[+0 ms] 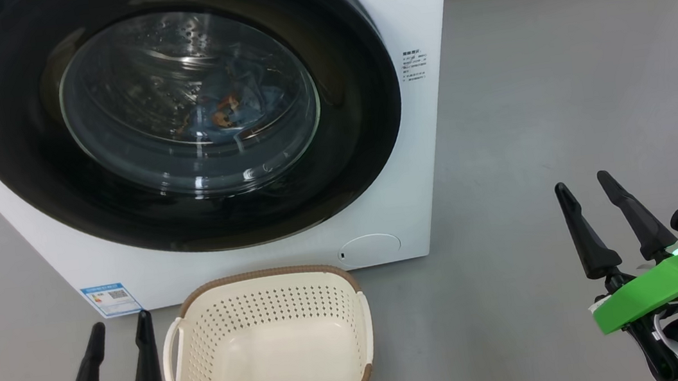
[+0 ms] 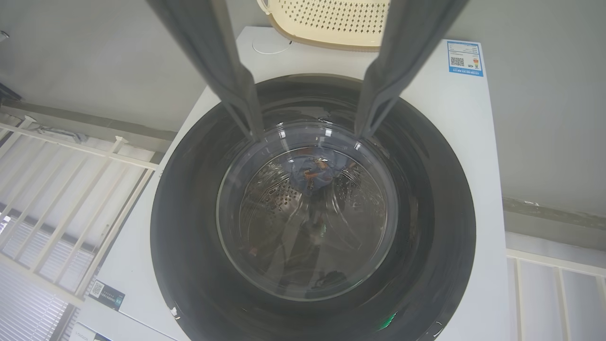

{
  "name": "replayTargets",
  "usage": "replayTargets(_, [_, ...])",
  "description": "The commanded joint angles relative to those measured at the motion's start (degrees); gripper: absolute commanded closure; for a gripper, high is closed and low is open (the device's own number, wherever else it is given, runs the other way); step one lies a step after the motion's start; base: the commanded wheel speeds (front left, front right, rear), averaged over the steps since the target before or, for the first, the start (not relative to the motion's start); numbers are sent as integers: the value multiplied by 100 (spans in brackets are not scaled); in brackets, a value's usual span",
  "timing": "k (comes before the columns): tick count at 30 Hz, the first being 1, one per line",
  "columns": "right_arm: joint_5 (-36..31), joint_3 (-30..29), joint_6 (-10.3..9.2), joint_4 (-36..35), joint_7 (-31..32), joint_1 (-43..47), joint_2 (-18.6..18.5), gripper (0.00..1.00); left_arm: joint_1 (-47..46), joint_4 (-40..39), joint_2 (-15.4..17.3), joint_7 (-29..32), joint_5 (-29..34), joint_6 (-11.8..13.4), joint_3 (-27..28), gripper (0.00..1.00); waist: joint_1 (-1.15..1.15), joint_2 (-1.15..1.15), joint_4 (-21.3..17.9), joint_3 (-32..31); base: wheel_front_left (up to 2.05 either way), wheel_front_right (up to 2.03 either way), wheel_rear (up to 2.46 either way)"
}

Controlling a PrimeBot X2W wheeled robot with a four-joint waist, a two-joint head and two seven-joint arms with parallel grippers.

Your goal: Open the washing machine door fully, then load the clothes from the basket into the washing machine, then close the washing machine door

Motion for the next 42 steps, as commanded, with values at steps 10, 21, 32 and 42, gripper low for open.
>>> replayTargets(10, [-79, 90, -41, -159, -29, 34, -47, 0, -59, -183, 173, 2, -51, 57, 175, 0, 0, 0, 4, 9, 0, 0, 0])
replayTargets(21, [-102, 80, -41, -156, -29, 27, -22, 0, -78, -186, 194, -13, -81, 88, 176, 0, 0, 0, -3, 38, 0, 0, 0])
replayTargets(32, [-43, -28, 0, -10, 0, 3, 45, 100, 18, -14, 57, 0, -69, 38, -27, 100, 0, 0, -22, 71, 0, 0, 0])
replayTargets(42, [302, -61, 1, 235, 114, 238, 255, 100, 107, 264, -191, 103, -368, 7, 3, 100, 9, 0, -9, 56, 0, 0, 0])
